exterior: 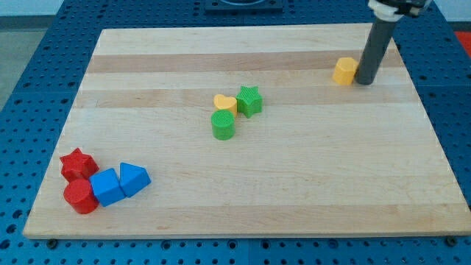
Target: Place the yellow hexagon horizontal right to the green circle
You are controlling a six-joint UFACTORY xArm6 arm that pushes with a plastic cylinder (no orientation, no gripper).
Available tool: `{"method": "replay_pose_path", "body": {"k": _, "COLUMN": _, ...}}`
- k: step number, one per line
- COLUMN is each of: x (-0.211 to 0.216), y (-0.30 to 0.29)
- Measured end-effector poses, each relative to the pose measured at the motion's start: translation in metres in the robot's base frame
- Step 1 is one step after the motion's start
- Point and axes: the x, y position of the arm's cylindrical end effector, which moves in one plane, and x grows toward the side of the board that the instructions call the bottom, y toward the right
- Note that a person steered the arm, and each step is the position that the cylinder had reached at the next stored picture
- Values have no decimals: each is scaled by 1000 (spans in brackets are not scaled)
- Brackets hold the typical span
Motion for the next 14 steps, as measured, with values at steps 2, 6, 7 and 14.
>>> {"method": "replay_pose_path", "body": {"k": 2, "x": 64, "y": -56}}
{"method": "replay_pose_path", "body": {"k": 6, "x": 83, "y": 7}}
{"method": "replay_pose_path", "body": {"k": 7, "x": -10, "y": 18}}
{"method": "replay_pose_path", "body": {"k": 14, "x": -15, "y": -24}}
